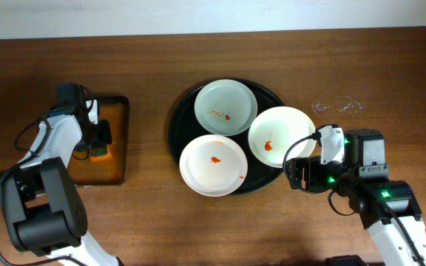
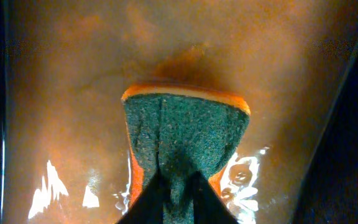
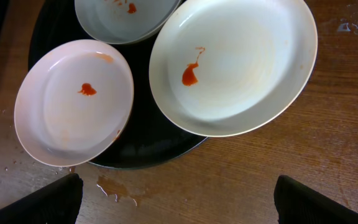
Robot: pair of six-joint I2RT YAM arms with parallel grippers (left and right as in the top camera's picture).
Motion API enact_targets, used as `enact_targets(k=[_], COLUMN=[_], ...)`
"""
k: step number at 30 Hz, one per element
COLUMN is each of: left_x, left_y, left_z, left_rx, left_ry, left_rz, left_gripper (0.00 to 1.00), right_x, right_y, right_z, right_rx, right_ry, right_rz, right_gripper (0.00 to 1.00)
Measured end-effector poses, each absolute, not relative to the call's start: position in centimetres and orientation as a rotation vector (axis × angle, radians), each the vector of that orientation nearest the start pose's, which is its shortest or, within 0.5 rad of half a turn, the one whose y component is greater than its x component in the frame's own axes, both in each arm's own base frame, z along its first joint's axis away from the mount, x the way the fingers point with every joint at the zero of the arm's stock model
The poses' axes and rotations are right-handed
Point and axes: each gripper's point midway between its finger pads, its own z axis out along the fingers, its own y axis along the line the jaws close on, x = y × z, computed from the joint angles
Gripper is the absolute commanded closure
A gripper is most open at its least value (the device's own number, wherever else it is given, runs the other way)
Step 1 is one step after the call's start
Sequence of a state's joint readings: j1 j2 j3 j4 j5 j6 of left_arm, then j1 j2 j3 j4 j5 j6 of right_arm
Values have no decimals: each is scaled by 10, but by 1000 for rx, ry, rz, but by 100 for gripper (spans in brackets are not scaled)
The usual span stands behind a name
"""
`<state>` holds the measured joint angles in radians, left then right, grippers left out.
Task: Clean dirty plates on tray and stack at the side
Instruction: 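Lift the sponge with the left gripper out of the tray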
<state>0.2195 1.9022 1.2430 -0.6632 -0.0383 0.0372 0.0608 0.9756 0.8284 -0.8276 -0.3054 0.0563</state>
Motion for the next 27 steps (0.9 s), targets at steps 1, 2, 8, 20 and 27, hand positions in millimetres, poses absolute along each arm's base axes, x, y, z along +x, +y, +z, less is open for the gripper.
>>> enact_targets(k=[1,2,8,20,27], left_x=[386,386,386,384,379], left_y=[93,93,93,93,92], left_z=[22,22,22,10,14], left_rx=[-268,-269,-271,-269,-274], left_ry=[2886,2885,2885,2915,2951], left_rz=[101,102,107,102,96], left_gripper=[66,66,51,99,100], right_x=[253,253,252,252,252], right_y=[67,67,67,67,67], right_z=[159,159,158,158,158], right_rx=[-125,-125,-125,-125,-125], right_ry=[2532,2532,2535,2535,2535], right_rz=[434,434,435,435,435], right_gripper=[1,1,1,1,1])
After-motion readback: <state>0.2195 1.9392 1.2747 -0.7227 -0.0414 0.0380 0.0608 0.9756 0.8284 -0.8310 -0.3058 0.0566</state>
